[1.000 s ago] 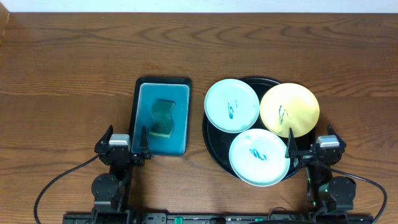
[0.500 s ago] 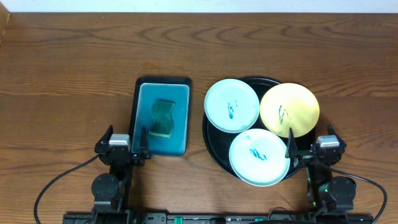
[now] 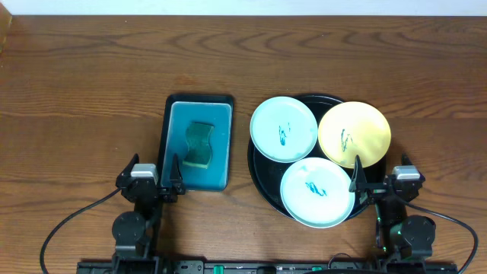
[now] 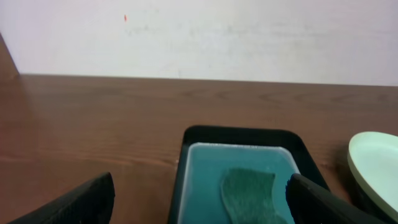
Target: Clean dirty plates on tray and stack at the side
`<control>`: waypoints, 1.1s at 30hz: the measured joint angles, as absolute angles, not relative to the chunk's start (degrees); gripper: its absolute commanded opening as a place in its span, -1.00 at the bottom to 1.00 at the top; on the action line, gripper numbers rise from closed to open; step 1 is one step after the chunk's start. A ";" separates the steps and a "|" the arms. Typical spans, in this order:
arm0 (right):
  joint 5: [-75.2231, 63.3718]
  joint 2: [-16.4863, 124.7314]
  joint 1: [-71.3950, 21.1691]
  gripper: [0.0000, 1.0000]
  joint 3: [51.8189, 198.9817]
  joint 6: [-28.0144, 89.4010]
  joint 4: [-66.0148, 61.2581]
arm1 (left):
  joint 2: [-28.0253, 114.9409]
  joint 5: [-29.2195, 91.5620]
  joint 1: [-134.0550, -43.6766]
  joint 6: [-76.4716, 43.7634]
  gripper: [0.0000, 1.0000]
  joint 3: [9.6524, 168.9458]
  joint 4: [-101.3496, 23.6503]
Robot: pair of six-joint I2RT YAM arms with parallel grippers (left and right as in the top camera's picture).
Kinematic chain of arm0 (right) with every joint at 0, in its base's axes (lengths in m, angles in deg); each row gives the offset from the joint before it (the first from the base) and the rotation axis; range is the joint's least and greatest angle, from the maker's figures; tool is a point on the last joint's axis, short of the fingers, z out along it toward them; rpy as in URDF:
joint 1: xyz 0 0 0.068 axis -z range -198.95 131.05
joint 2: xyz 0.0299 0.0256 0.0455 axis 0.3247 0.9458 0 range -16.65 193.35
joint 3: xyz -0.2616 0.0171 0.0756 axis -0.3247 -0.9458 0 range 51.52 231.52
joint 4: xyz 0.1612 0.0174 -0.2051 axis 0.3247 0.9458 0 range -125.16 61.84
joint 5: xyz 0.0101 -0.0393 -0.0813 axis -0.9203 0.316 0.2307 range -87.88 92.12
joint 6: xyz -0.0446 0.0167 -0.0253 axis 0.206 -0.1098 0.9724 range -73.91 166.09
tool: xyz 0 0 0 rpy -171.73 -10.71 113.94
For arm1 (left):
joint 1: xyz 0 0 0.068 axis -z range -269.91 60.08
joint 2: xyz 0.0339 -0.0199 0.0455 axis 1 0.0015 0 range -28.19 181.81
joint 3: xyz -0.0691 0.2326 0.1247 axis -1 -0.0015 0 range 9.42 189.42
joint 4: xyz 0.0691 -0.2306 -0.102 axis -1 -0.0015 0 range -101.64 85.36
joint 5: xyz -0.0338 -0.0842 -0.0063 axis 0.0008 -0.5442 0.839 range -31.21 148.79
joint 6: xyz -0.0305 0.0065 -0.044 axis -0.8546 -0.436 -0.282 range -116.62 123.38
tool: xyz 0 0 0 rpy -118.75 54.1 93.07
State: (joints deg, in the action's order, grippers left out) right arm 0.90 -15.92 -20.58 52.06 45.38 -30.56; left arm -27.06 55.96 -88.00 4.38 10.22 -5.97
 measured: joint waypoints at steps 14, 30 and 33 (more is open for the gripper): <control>2.17 -4.14 -20.58 0.99 63.80 40.42 -19.85 | -5.53 56.22 -88.00 1.86 0.77 26.05 -17.83; 0.40 28.30 -20.58 0.98 91.31 37.36 9.06 | 21.15 53.62 -88.00 1.67 0.77 55.81 -50.53; 0.10 32.87 -20.58 0.98 95.01 37.43 13.26 | 23.86 53.20 -88.00 1.60 0.77 59.75 -56.98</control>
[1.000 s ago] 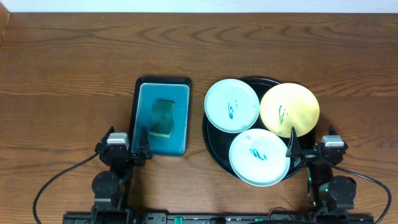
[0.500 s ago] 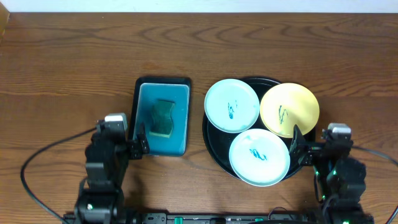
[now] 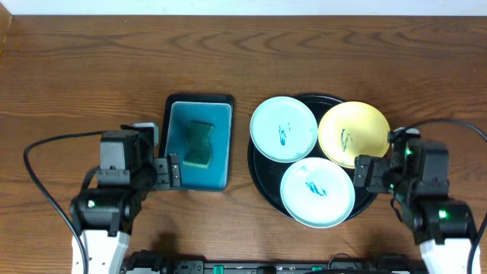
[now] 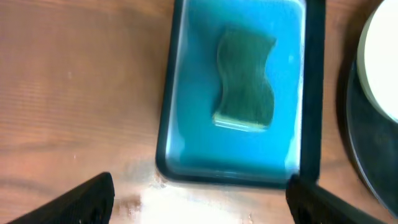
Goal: Clean dirty plates on tray and stack at the side
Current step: 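Move the left gripper over the green sponge in the blue tray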
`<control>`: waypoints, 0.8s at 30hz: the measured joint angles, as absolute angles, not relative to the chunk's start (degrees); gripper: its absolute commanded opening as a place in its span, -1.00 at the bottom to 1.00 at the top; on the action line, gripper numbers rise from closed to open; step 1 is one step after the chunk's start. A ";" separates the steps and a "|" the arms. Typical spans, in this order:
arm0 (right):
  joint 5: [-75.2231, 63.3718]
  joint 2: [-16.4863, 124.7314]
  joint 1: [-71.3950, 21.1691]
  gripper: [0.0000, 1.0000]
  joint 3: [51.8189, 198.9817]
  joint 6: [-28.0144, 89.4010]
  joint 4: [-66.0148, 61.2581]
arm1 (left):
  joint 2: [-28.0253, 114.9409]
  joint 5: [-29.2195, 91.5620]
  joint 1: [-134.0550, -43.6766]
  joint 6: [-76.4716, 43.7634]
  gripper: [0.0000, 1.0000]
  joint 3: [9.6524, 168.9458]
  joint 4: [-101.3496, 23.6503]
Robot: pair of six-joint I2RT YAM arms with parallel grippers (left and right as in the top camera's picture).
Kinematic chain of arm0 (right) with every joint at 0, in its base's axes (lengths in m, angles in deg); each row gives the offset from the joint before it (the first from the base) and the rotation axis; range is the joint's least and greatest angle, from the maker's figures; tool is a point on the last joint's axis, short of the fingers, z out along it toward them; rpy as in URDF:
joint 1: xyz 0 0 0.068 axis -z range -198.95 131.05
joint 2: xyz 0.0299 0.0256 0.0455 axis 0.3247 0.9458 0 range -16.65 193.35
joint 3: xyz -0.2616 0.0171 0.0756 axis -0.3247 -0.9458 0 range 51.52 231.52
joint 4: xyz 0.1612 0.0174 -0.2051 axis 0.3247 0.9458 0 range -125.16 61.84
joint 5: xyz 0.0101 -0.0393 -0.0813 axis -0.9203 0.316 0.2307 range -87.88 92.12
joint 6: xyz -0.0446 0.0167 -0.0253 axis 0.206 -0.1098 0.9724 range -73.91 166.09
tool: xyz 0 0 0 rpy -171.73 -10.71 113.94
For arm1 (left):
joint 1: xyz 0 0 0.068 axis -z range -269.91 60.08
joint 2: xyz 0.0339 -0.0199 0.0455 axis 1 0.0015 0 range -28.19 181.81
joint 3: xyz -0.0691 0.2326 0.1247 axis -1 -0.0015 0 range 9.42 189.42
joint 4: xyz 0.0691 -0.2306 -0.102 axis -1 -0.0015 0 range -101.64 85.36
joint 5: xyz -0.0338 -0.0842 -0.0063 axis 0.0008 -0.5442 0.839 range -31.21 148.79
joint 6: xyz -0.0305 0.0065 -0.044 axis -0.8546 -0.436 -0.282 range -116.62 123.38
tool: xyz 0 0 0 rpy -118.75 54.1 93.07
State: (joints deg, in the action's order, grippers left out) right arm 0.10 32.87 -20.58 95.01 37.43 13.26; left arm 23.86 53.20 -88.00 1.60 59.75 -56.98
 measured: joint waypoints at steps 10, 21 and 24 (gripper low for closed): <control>-4.63 35.05 -20.58 0.99 97.54 37.51 13.19 | 24.87 52.31 -88.00 1.40 0.77 62.07 -58.66; -6.48 35.10 -20.58 0.99 97.54 37.49 13.00 | 30.31 49.92 -87.87 -3.21 0.68 62.61 -44.39; -6.48 35.10 -20.58 0.98 97.54 37.49 13.00 | 35.64 49.68 -87.00 -3.71 0.60 62.66 -42.88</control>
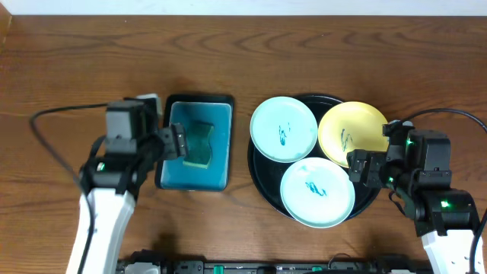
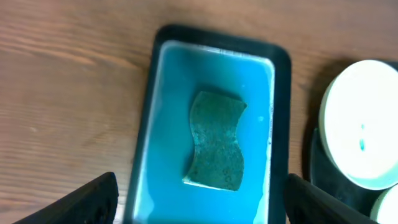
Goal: Clean dirty plates on tray and stack at the side
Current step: 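Move the left gripper over the green sponge in the blue tray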
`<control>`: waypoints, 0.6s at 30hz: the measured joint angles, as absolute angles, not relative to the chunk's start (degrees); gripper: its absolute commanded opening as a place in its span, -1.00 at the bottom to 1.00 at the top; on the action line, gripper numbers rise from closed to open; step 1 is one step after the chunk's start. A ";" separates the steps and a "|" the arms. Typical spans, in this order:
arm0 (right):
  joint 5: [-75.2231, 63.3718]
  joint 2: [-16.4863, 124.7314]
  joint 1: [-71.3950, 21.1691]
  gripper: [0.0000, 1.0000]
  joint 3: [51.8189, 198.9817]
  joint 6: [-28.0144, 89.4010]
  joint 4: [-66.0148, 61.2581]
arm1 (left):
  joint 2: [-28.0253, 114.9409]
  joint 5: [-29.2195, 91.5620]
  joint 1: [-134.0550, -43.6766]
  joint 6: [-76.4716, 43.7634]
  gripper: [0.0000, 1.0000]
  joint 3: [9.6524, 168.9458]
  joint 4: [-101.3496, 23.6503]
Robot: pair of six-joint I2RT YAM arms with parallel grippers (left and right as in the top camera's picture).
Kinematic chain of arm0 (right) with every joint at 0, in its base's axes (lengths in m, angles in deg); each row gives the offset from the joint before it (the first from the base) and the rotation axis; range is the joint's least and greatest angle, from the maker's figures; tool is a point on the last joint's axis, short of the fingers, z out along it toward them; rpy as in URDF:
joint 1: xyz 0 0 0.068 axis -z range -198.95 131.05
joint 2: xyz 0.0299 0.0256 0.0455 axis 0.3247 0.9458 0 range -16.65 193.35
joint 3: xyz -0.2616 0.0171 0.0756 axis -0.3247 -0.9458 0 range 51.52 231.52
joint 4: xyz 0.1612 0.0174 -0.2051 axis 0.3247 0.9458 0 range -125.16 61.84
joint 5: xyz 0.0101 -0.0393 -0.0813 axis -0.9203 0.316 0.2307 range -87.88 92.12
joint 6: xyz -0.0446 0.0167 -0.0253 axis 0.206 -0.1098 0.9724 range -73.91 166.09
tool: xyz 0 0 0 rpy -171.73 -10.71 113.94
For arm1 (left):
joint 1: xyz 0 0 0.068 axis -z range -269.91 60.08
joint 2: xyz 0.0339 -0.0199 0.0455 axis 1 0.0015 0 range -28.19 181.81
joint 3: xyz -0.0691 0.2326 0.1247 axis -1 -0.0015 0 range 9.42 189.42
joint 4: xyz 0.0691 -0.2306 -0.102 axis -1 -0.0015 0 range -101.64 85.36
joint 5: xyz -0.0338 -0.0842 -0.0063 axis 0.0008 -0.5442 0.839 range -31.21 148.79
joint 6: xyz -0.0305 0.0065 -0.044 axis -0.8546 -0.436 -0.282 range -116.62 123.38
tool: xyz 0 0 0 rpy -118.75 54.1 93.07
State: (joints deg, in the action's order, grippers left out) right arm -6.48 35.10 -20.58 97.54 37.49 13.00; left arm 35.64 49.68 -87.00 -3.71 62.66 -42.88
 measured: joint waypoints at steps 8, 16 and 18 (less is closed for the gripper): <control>-6.72 35.10 -20.58 0.99 97.54 37.49 13.02 | 50.55 49.51 -82.17 -4.39 0.15 62.66 -38.25; -6.90 35.10 -20.58 0.99 97.54 37.49 13.02 | 59.82 49.42 -81.18 -4.34 -0.06 62.66 -35.39; -6.90 35.10 -20.58 0.99 97.54 37.49 13.02 | 61.06 49.42 -81.16 -4.32 -0.07 62.66 -35.25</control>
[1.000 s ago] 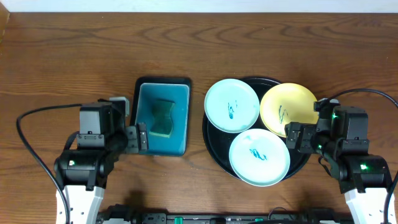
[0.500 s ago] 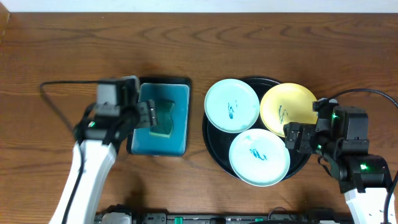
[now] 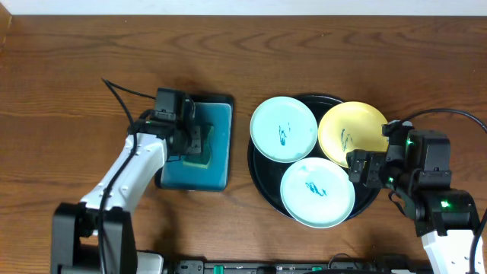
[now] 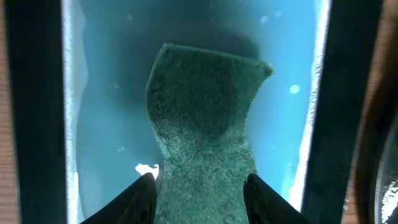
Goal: Clean dirty plates on tray and stack at the side
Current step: 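Move the left gripper over the green sponge in the blue tray, then lower the left gripper and pinch the green sponge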
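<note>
Three plates with ink scribbles lie on a round black tray [image 3: 259, 176]: a pale blue plate [image 3: 283, 128] at upper left, a yellow plate [image 3: 354, 133] at upper right and a second pale blue plate [image 3: 316, 192] in front. A green sponge [image 4: 205, 118] lies in the blue rectangular basin [image 4: 102, 93]. My left gripper [image 4: 199, 190] is down in the basin, with its fingertips [image 4: 144, 194] pressed on both sides of the sponge's near end. My right gripper [image 3: 359, 169] hovers at the round tray's right side, between the yellow and the front plate, holding nothing.
The blue basin [image 3: 217, 173] sits left of the round tray with a narrow strip of wood between them. The wooden table [image 3: 76, 91] stretches wide to the left and behind. The left arm's cable [image 3: 125, 91] arches over the table.
My left gripper went from high above the basin, wide open, to down inside it with the fingers narrowed onto the sponge. The right arm and the plates have not moved.
Both arms rested at the table's front edge, with the left gripper wide open. Then both were raised, the left over the basin, the right beside the round tray. The left was then higher over the sponge, and now grips it in the basin.
</note>
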`<control>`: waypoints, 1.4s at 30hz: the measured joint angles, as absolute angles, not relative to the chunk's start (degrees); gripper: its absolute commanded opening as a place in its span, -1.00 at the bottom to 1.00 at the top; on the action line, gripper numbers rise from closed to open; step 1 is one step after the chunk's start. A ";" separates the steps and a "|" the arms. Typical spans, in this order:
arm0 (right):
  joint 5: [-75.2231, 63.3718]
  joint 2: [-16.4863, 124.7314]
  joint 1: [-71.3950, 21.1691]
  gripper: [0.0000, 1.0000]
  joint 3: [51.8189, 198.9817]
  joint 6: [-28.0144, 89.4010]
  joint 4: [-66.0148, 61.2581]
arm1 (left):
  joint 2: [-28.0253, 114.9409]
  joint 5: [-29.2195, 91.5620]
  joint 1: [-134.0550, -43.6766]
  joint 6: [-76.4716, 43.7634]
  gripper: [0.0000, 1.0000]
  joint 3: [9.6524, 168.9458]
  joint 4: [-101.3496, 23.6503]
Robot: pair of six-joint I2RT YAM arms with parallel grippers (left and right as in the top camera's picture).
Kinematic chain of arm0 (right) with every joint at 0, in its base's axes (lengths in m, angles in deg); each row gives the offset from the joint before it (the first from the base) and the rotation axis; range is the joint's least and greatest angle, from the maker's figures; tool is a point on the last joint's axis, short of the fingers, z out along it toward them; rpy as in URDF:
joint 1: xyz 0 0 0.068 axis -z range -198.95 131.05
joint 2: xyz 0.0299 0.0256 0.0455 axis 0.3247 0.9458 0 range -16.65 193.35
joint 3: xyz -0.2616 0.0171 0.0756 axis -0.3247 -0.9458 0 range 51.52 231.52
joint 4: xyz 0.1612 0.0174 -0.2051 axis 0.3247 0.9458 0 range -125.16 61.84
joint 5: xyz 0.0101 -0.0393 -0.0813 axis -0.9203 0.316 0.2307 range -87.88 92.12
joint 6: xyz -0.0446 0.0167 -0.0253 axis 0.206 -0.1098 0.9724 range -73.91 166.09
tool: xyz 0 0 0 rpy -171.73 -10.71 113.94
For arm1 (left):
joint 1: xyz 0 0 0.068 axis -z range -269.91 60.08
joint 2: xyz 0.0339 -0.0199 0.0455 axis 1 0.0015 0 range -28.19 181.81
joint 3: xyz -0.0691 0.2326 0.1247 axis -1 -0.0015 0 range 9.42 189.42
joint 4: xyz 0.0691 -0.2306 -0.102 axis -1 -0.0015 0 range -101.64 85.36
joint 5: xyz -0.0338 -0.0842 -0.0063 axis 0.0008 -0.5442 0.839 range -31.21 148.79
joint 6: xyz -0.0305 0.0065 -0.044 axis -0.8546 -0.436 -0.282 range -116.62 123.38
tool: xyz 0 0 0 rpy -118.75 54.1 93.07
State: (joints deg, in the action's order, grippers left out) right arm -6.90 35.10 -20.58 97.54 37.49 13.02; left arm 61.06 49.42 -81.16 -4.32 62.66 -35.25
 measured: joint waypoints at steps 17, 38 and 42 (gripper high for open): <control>-6.90 35.10 -20.58 0.98 97.54 37.49 13.02 | 62.05 49.44 -81.16 -4.32 -0.07 62.66 -34.14; -6.90 35.10 -20.58 0.99 97.54 37.49 13.02 | 62.05 49.44 -81.03 -4.32 -0.10 62.66 -32.72; -6.90 35.10 -20.58 0.98 97.54 37.49 13.02 | 62.05 49.44 -80.11 -4.32 -0.11 62.48 -31.15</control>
State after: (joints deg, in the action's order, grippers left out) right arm -6.90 35.10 -20.58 97.54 37.49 13.02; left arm 62.05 49.44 -80.11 -4.32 62.48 -31.15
